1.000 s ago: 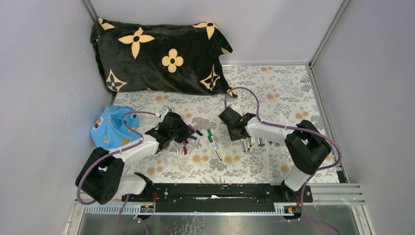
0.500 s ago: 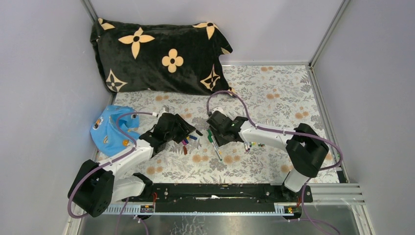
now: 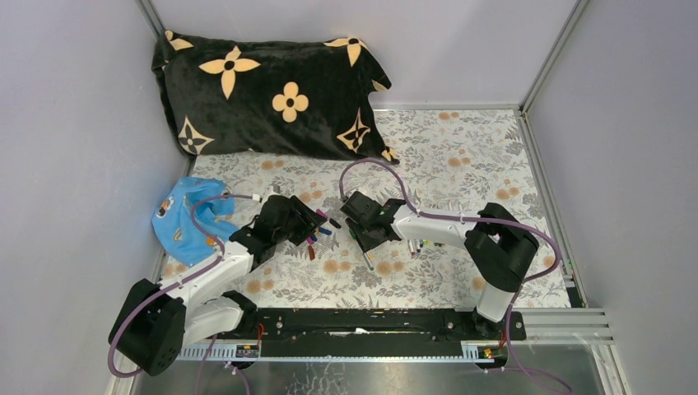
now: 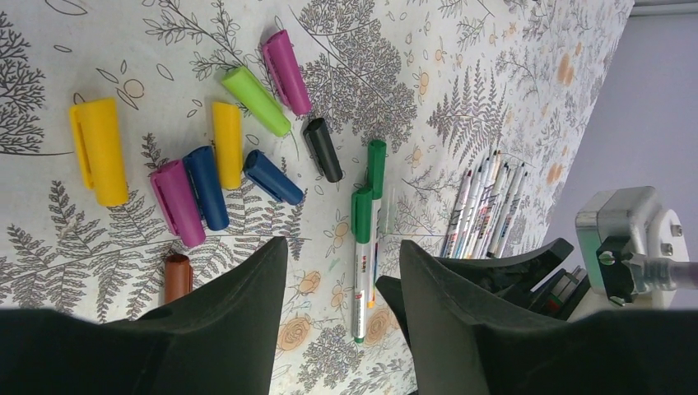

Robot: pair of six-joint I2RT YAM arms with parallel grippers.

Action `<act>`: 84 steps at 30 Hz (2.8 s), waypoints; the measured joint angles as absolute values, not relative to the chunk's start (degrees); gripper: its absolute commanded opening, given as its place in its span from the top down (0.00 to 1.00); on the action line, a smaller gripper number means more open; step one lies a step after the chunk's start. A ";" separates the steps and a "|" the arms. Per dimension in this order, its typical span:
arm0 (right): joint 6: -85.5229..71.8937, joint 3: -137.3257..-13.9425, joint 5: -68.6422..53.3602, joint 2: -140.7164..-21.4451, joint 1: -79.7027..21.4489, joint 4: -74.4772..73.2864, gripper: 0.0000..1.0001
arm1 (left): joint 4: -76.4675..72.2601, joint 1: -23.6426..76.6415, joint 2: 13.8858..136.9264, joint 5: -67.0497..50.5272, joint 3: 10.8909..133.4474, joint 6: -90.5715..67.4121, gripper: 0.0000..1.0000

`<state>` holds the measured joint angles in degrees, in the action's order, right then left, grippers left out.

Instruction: Open the pen caps

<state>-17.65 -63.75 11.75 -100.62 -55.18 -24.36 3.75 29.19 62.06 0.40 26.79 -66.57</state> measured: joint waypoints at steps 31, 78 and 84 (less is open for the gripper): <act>-17.96 -62.67 9.76 -103.46 -55.55 -19.29 1.00 | 3.27 29.19 61.80 -0.67 25.61 -67.85 0.40; -21.50 -62.70 8.84 -91.85 -62.67 -21.65 1.00 | -2.96 36.77 74.32 0.73 32.14 -73.36 1.00; -24.03 -58.04 10.00 -88.97 -63.75 -16.78 1.00 | -0.01 37.10 72.82 2.02 32.97 -71.68 1.00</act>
